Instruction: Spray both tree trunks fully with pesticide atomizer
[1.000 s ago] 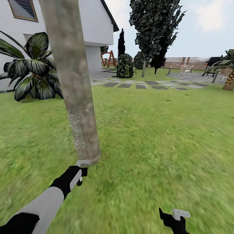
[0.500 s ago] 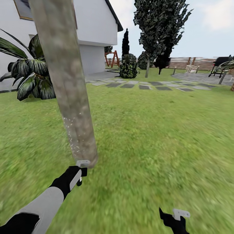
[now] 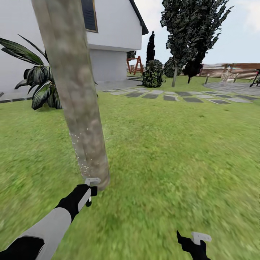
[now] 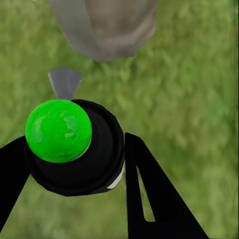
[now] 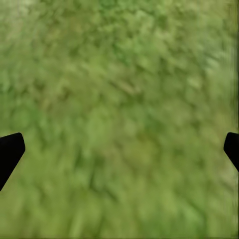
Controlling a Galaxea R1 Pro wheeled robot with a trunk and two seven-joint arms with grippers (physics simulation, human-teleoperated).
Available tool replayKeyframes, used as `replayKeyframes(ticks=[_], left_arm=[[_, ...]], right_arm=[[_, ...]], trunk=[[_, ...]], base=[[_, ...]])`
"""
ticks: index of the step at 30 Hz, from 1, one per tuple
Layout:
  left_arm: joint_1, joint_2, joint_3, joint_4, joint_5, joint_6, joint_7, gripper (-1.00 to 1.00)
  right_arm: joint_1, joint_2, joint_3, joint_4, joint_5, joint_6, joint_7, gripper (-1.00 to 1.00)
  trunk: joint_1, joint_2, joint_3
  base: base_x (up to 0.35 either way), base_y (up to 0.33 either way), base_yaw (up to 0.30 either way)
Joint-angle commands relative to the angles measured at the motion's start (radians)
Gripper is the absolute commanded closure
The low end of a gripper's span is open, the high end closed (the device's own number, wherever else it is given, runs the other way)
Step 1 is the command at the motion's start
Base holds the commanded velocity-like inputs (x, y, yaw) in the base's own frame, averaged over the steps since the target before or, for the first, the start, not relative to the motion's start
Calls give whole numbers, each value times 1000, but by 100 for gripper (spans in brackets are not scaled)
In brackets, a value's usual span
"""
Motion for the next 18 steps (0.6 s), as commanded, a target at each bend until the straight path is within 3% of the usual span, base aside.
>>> replayKeyframes(ticks=[1,18], left_arm=[[0,0,0,0,-1,0,0,100],[0,-1,1,0,-2,-1,0,100]], right_arm=[[0,0,0,0,0,0,0,-100],[0,0,0,2,1,0,0,-100]], trunk=[[0,0,0],[0,0,0]], base=[[3,-273,75],[0,-273,243]])
